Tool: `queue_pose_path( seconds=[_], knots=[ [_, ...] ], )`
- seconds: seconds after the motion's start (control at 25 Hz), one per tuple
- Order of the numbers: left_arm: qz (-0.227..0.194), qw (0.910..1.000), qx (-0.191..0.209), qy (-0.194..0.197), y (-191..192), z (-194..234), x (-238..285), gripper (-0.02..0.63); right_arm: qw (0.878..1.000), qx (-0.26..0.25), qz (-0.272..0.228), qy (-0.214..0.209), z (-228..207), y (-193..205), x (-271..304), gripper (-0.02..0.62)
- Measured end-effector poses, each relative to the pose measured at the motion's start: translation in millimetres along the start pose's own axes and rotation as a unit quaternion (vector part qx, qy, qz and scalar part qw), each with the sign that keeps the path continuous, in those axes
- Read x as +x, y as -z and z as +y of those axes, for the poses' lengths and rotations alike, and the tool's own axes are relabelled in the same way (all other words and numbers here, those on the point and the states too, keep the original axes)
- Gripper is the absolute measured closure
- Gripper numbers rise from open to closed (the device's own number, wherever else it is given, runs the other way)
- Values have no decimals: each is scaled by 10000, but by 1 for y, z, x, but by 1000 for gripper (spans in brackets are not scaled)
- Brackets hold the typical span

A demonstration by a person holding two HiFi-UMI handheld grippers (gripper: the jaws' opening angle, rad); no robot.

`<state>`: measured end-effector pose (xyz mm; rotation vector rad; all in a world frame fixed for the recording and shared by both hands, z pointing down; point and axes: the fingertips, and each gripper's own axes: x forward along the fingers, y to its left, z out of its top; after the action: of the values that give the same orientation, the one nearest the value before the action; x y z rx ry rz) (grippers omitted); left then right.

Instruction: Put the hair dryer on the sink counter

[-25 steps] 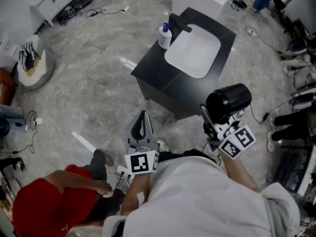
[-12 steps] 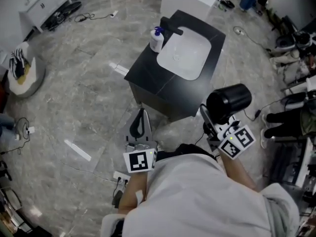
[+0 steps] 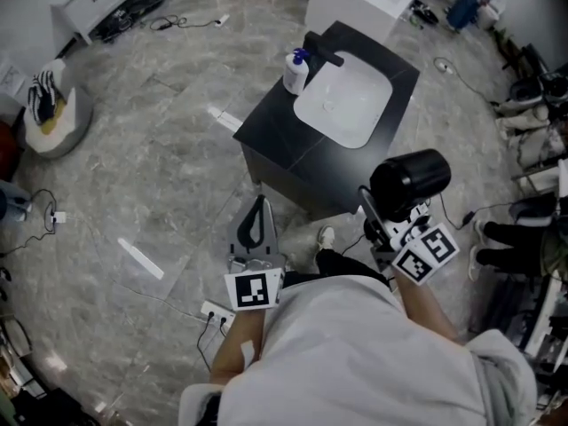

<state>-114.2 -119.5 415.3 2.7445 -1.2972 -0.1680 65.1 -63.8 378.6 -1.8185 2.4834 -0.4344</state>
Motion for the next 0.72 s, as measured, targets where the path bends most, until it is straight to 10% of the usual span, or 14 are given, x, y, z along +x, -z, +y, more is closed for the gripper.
queue_pose_path(
  seconds=[0.72],
  knots=[
    [67,9977,166,-650,-18,-48,53,604,9959,-96,229,-864,-71,-14,20,439]
  ],
)
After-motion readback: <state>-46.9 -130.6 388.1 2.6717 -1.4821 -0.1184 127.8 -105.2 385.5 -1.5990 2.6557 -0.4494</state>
